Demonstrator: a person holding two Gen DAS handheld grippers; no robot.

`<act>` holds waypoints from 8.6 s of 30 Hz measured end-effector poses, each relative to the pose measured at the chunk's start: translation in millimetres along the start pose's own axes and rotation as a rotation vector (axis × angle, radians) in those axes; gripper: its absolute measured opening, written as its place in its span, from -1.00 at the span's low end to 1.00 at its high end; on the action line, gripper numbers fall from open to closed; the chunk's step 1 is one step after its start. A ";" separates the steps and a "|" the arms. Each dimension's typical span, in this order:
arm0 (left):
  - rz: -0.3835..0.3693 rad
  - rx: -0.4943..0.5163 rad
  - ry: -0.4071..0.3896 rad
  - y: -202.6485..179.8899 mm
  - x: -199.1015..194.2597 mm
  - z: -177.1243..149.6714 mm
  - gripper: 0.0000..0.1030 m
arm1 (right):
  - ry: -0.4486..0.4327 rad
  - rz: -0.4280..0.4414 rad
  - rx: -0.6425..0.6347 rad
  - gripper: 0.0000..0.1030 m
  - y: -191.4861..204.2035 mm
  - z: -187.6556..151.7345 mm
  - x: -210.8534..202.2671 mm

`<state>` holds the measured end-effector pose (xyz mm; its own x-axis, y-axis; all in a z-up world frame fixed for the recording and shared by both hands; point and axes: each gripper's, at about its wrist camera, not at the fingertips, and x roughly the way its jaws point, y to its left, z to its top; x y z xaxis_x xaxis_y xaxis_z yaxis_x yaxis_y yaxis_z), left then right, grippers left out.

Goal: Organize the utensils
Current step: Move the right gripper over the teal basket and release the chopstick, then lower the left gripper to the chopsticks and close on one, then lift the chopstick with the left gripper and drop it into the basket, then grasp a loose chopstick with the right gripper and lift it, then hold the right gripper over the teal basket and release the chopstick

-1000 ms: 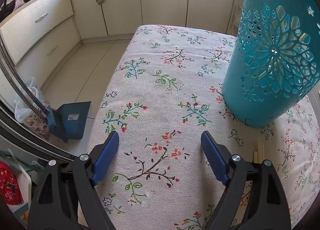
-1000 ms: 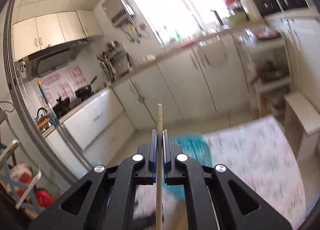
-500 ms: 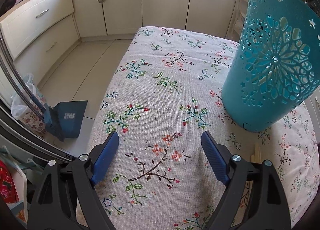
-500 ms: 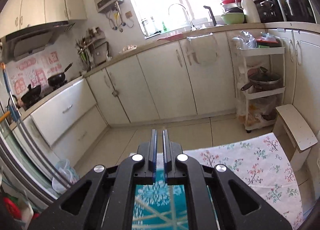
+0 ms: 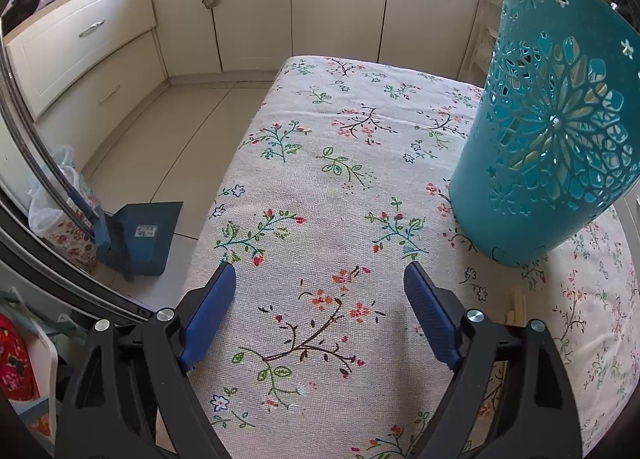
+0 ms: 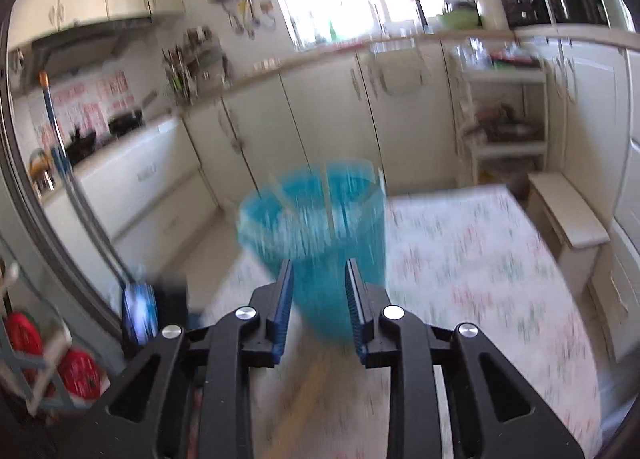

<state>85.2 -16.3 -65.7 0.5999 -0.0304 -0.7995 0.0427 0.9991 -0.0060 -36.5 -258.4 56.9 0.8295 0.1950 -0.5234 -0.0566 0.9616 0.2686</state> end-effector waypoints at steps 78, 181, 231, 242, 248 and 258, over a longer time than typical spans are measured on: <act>-0.175 0.285 0.049 -67.3 -24.9 -35.8 -0.13 | 0.305 -0.063 0.003 -0.76 -28.2 -81.6 77.7; 0.002 -0.064 -0.079 21.7 -17.2 11.8 0.45 | 0.316 -0.071 -0.017 -0.58 -22.1 -77.9 77.9; -0.006 0.162 0.001 -22.8 2.5 -1.0 0.77 | -0.312 -0.008 -0.017 -0.88 30.3 129.3 52.1; -0.013 0.162 0.015 -24.4 5.5 0.0 0.77 | -0.163 -0.019 -0.056 -0.60 19.9 87.1 73.3; -0.008 0.157 0.020 -23.9 6.9 -0.3 0.78 | -0.140 -0.021 -0.057 -0.35 13.1 50.0 27.0; -0.001 0.121 -0.004 -17.9 3.5 0.1 0.78 | 0.215 -0.047 -0.034 -0.39 8.5 -68.2 40.5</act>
<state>86.6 -34.3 -68.3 0.6028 -0.0321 -0.7972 0.1396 0.9880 0.0658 -41.2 -229.2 -17.2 0.6941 0.1826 -0.6963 -0.0418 0.9759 0.2142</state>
